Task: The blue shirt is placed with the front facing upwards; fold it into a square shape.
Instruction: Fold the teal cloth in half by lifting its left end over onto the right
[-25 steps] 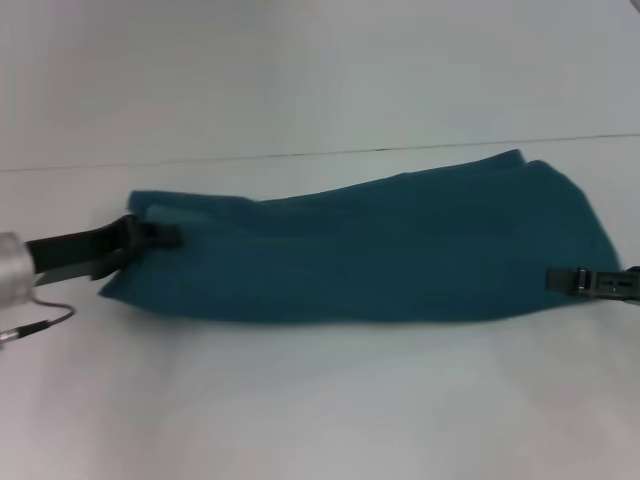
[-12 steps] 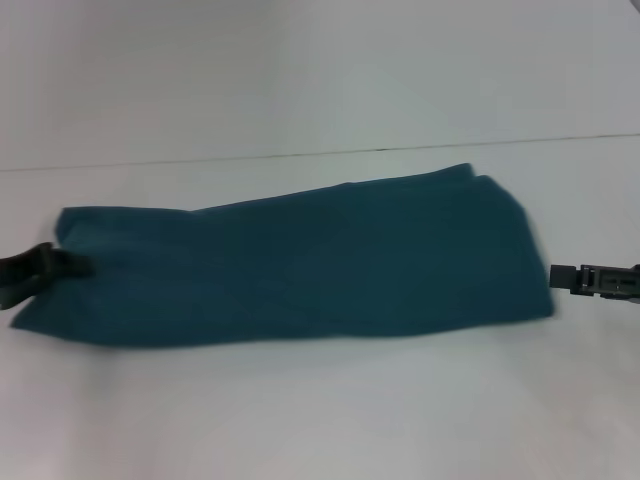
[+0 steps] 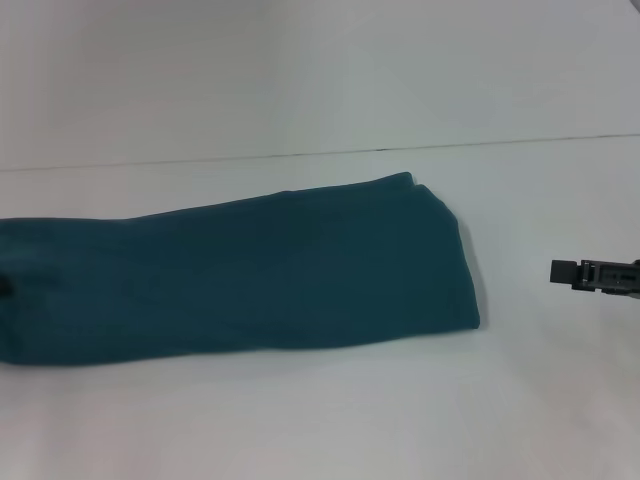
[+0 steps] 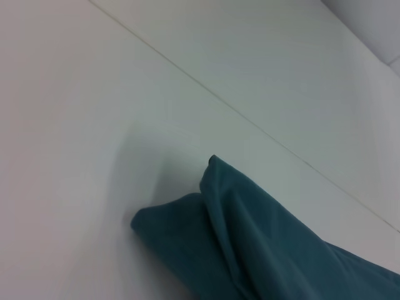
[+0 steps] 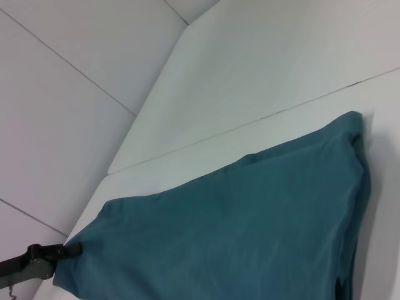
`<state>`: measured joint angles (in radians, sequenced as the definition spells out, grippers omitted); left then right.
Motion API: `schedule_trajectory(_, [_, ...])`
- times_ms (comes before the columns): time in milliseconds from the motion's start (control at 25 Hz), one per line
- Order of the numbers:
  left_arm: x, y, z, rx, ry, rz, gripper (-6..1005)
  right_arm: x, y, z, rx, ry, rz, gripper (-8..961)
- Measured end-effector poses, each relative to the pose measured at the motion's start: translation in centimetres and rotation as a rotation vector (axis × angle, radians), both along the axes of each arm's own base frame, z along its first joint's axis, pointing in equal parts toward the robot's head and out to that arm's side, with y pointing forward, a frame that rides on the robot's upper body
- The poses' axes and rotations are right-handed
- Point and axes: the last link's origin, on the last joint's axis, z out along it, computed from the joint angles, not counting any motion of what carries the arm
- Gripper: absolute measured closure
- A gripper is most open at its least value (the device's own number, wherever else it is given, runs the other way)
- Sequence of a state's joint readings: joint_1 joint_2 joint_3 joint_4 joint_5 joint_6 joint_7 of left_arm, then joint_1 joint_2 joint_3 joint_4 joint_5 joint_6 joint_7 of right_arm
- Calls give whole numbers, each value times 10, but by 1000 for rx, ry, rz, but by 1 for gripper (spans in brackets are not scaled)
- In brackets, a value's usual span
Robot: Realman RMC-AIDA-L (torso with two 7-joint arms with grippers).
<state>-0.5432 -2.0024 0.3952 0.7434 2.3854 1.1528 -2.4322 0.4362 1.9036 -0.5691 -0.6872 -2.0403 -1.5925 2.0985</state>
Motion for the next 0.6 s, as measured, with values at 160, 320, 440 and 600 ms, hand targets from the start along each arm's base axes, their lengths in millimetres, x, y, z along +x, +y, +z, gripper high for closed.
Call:
schedule_trajectory(160, [2,-1,1,6,-29,-7,907,-1,0,-1,0,1,1,68])
schedule_trajectory(320, [22,1,7,11,-144,-76,908,-2,1,-1,-3,4,5,68])
schedule_trajectory(440, [39,3,15,2,-196,-138,908,-2,1,-2,-5,5,6,68])
schedule_trajectory(600, [57,7,22,-16,-235,-195,908,-3,1,-2,-7,5,8,69])
